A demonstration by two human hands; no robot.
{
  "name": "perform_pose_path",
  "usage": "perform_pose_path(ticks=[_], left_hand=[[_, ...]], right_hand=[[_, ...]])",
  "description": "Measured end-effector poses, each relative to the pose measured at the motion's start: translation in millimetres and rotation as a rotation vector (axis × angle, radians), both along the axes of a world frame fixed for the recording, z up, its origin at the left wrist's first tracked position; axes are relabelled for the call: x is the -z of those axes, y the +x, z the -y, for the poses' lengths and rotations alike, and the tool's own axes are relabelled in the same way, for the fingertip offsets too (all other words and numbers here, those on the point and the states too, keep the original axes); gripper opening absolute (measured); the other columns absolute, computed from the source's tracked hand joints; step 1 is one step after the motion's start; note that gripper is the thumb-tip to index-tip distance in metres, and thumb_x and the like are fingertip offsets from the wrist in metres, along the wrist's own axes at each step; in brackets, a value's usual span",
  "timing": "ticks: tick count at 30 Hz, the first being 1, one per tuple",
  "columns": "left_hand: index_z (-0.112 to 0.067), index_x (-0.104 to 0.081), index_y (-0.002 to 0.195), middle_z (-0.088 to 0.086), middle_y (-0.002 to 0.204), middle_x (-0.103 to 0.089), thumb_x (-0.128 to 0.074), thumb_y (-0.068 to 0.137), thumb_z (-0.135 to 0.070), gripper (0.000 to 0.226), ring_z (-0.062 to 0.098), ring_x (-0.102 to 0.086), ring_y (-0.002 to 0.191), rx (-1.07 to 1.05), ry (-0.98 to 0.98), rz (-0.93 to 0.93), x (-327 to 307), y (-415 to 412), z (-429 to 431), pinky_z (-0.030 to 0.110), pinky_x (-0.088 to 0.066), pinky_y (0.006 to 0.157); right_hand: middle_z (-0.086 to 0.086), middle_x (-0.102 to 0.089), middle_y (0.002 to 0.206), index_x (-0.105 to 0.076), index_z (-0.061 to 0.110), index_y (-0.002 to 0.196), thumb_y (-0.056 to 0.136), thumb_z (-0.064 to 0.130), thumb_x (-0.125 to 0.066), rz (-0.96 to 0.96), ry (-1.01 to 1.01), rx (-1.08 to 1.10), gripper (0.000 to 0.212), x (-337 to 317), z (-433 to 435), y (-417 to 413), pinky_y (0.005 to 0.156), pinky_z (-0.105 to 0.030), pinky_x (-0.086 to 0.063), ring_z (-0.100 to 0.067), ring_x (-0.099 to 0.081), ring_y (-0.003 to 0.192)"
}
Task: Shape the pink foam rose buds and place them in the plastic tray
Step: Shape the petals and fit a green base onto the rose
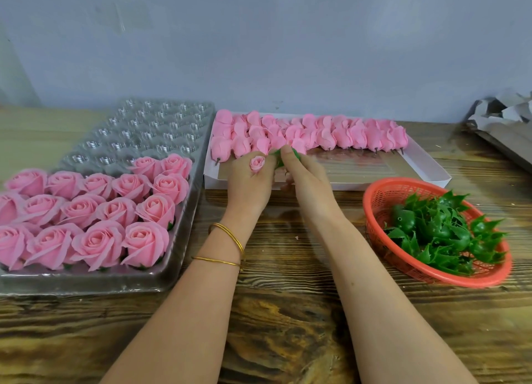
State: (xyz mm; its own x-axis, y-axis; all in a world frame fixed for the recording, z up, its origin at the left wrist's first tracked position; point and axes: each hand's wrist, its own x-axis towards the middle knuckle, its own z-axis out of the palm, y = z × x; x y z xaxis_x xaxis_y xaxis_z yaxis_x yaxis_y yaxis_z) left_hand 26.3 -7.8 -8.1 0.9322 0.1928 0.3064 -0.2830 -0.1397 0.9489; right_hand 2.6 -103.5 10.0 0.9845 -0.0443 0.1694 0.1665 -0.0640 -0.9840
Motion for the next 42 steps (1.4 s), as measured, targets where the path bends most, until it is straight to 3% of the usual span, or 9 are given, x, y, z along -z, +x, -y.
perform_pose_path(ticks=[3,5,8,11,13,18,24,30,42], left_hand=[[0.003,-0.056,0.066,0.006,0.059,-0.052,-0.054,0.095,-0.021,0.038,0.019,-0.048,0.06,0.0,0.003,0.01,-0.1,-0.2,0.0,0.046,-0.047,0.059],[0.01,-0.054,0.07,0.011,0.061,-0.05,-0.053,0.096,-0.021,0.04,0.018,-0.048,0.059,0.002,-0.003,0.026,1.2,0.1,-0.4,0.044,-0.046,0.057],[-0.001,-0.056,0.067,0.002,0.055,-0.051,-0.054,0.097,-0.026,0.04,0.009,-0.048,0.051,0.003,-0.021,0.025,1.7,-1.1,-1.6,0.023,-0.043,0.048],[-0.006,-0.058,0.065,-0.008,0.048,-0.055,-0.053,0.098,-0.028,0.039,-0.001,-0.052,0.046,0.011,-0.113,-0.008,2.8,0.0,-2.0,0.015,-0.042,0.045],[-0.016,-0.057,0.06,-0.01,0.048,-0.056,-0.051,0.099,-0.03,0.041,-0.001,-0.054,0.048,0.013,-0.164,-0.014,2.9,0.9,-3.1,0.017,-0.044,0.049],[-0.028,-0.058,0.045,-0.006,0.051,-0.056,-0.048,0.099,-0.036,0.055,0.005,-0.055,0.051,-0.004,-0.273,-0.05,-2.1,0.1,-6.9,0.02,-0.045,0.051],[-0.018,-0.054,0.056,0.003,0.062,-0.063,-0.051,0.099,-0.028,0.045,0.013,-0.061,0.058,0.003,-0.532,-0.115,-9.5,0.1,-9.6,0.021,-0.048,0.053],[-0.01,-0.052,0.062,0.009,0.068,-0.067,-0.049,0.1,-0.025,0.042,0.016,-0.065,0.066,0.044,-0.633,-0.148,-14.8,-0.7,-10.6,0.023,-0.052,0.059],[-0.013,-0.052,0.06,0.001,0.068,-0.071,-0.049,0.1,-0.027,0.042,0.013,-0.065,0.07,0.074,-0.612,-0.179,-16.9,-1.8,-11.2,0.027,-0.053,0.067]], right_hand=[[0.017,-0.067,0.061,-0.068,0.018,0.083,0.102,0.018,-0.047,-0.023,0.084,-0.041,0.029,0.7,2.4,-0.9,0.053,-0.009,-0.044,0.009,-0.058,0.054],[0.014,-0.067,0.063,-0.069,0.016,0.085,0.101,0.017,-0.049,-0.046,0.112,-0.03,0.026,-0.2,1.5,-1.0,0.054,-0.012,-0.044,0.006,-0.058,0.056],[-0.001,-0.066,0.086,-0.069,0.008,0.104,0.099,0.017,-0.052,-0.082,0.087,0.021,0.02,1.4,1.2,1.2,0.066,-0.021,-0.045,-0.01,-0.057,0.076],[-0.003,-0.063,0.087,-0.067,0.012,0.097,0.099,0.015,-0.053,-0.119,0.107,0.046,0.015,3.7,2.5,2.4,0.063,-0.022,-0.043,-0.013,-0.054,0.076],[0.0,-0.062,0.085,-0.066,0.015,0.093,0.099,0.014,-0.052,-0.131,0.109,0.046,0.015,4.4,3.2,2.6,0.061,-0.022,-0.043,-0.011,-0.053,0.072],[-0.005,-0.064,0.094,-0.064,0.005,0.116,0.1,0.011,-0.047,-0.15,0.107,0.03,0.024,7.6,5.0,4.6,0.062,-0.022,-0.044,-0.011,-0.055,0.074],[-0.012,-0.066,0.107,-0.059,0.006,0.125,0.1,0.005,-0.046,-0.185,0.153,-0.004,0.028,9.7,7.6,4.6,0.068,-0.023,-0.049,-0.012,-0.061,0.079],[-0.025,-0.064,0.116,-0.062,0.01,0.113,0.097,-0.004,-0.047,-0.147,0.115,-0.083,0.026,9.8,4.0,3.6,0.072,-0.019,-0.053,-0.018,-0.063,0.093],[-0.001,-0.065,0.09,-0.061,0.018,0.1,0.092,-0.013,-0.049,-0.134,0.083,-0.195,0.035,15.8,0.5,2.4,0.086,-0.028,-0.055,-0.013,-0.063,0.09]])
